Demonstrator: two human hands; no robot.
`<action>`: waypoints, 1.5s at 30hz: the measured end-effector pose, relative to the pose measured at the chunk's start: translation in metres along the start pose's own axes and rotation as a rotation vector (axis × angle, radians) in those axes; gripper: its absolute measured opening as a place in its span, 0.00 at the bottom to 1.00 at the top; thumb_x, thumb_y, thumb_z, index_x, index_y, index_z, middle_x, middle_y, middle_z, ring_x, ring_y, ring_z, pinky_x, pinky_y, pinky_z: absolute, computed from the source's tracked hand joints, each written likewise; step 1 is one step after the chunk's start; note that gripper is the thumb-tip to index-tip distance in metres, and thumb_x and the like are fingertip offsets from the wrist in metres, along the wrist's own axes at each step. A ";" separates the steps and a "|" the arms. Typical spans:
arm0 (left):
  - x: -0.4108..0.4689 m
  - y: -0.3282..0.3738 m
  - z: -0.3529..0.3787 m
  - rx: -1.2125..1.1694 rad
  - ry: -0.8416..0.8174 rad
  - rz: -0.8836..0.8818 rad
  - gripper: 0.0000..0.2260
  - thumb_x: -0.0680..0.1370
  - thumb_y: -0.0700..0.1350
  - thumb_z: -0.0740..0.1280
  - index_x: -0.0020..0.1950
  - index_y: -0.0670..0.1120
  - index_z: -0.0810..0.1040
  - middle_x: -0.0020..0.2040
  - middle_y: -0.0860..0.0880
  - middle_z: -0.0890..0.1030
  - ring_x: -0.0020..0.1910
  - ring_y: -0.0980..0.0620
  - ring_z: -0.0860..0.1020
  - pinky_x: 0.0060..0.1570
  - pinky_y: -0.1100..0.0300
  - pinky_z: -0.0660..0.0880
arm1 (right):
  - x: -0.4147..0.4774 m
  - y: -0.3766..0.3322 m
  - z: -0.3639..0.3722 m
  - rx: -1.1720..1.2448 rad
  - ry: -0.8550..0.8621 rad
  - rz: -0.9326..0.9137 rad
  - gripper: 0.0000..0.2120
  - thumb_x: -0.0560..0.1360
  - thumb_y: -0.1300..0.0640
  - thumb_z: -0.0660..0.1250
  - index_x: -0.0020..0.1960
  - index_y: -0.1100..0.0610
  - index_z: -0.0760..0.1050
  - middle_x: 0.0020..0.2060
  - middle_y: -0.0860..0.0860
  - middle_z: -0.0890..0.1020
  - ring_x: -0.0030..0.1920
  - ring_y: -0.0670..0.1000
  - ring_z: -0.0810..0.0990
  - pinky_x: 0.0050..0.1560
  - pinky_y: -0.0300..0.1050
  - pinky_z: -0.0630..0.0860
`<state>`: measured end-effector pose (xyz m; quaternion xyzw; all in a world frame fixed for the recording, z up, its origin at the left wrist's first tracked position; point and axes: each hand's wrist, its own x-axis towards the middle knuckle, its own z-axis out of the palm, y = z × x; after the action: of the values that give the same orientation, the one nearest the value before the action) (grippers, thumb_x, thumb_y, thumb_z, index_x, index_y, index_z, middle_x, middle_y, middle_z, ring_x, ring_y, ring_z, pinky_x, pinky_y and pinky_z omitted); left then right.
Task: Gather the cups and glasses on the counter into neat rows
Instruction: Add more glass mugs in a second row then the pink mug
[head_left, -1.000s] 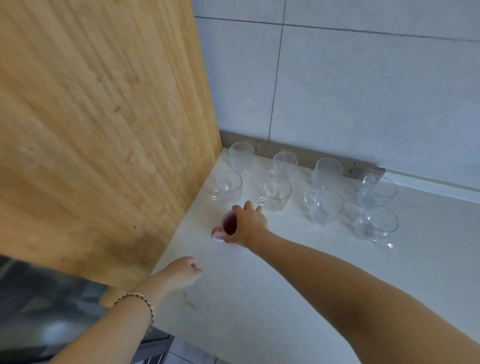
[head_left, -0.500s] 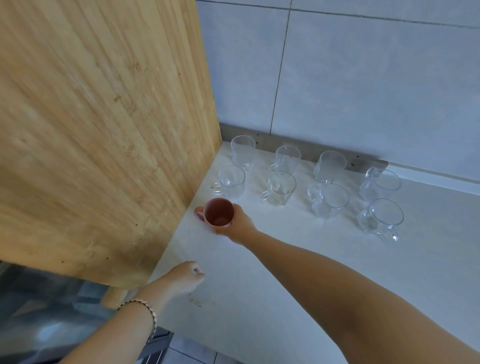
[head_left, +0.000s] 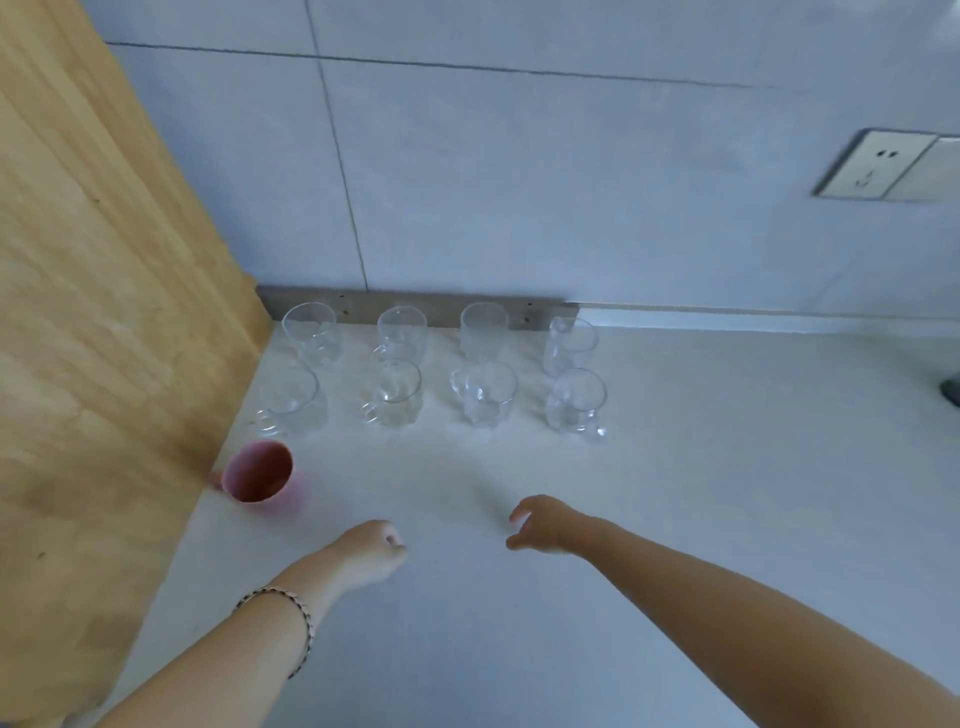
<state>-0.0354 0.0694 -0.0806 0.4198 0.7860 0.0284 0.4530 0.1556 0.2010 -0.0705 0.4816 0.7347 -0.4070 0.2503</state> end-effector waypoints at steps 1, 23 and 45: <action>0.007 0.020 0.004 0.045 -0.028 0.046 0.15 0.72 0.39 0.56 0.27 0.50 0.56 0.27 0.51 0.58 0.27 0.52 0.56 0.28 0.60 0.52 | -0.010 0.025 -0.010 -0.011 0.014 0.034 0.22 0.76 0.53 0.66 0.68 0.57 0.70 0.68 0.54 0.72 0.68 0.53 0.70 0.67 0.43 0.67; 0.064 0.510 0.274 0.499 -0.286 0.434 0.14 0.76 0.42 0.57 0.30 0.50 0.62 0.29 0.53 0.66 0.34 0.51 0.66 0.30 0.62 0.60 | -0.219 0.587 -0.172 0.184 0.435 0.502 0.19 0.78 0.52 0.62 0.67 0.55 0.69 0.65 0.54 0.74 0.64 0.55 0.74 0.61 0.44 0.71; 0.078 0.529 0.292 0.282 -0.247 0.166 0.09 0.76 0.43 0.59 0.36 0.51 0.71 0.41 0.46 0.78 0.40 0.48 0.76 0.47 0.59 0.74 | -0.222 0.675 -0.233 -0.067 0.571 0.497 0.36 0.68 0.50 0.70 0.73 0.45 0.59 0.65 0.54 0.67 0.62 0.59 0.70 0.56 0.49 0.75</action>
<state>0.4964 0.3662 -0.0811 0.5427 0.6833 -0.0967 0.4788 0.8676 0.4234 -0.0160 0.7307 0.6485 -0.1590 0.1422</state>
